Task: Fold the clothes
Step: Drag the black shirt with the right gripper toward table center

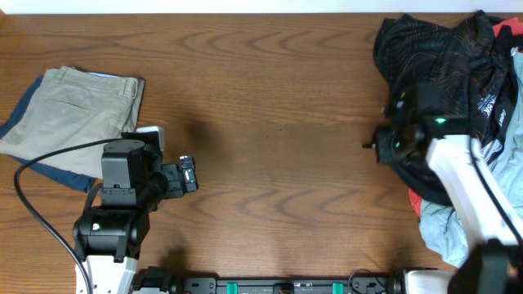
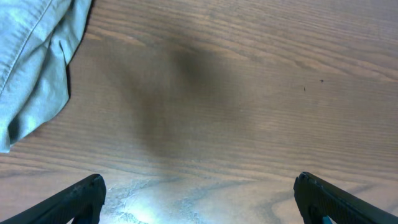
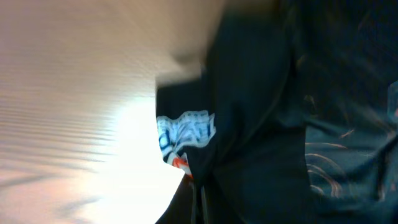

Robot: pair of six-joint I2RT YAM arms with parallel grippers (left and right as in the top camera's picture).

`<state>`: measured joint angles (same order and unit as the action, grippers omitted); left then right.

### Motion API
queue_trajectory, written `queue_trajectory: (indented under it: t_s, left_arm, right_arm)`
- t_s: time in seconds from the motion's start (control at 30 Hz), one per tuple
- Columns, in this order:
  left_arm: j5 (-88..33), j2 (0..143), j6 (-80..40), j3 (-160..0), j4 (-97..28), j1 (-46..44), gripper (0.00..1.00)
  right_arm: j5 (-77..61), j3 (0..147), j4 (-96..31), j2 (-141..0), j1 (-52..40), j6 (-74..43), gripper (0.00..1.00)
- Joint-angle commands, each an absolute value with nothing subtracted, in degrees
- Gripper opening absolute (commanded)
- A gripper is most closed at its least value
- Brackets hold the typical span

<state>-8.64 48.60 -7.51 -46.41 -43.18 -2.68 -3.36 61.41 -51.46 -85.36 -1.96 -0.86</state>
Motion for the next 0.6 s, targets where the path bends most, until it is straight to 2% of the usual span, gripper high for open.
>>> queue_trajectory:
  t_s: [0.0,0.2,0.33,0.57]
  left_arm:
    - [-8.6,48.6,-7.8,-47.2,-43.2,-2.8,0.98]
    - [-8.6,48.6,-7.8,-47.2,-43.2,-2.8,0.98]
    - [-8.6,48.6,-7.8,-47.2,-43.2,-2.8,0.98]
    - [-8.6,48.6,-7.8,-47.2,-43.2,-2.8,0.98]
  right_arm:
    - [-14.1,65.9,-54.5,-80.1,-2.2,-0.1,0.01]
    - [-33.8,65.9,-58.8,-77.5,-6.5,0.1,0.01]
    - [-47.2,65.9,-55.9,-77.5,-12.5,0.1,0.01]
    - [-49.3,65.9,-42.7,-77.5,-24.4,-4.9,0.01]
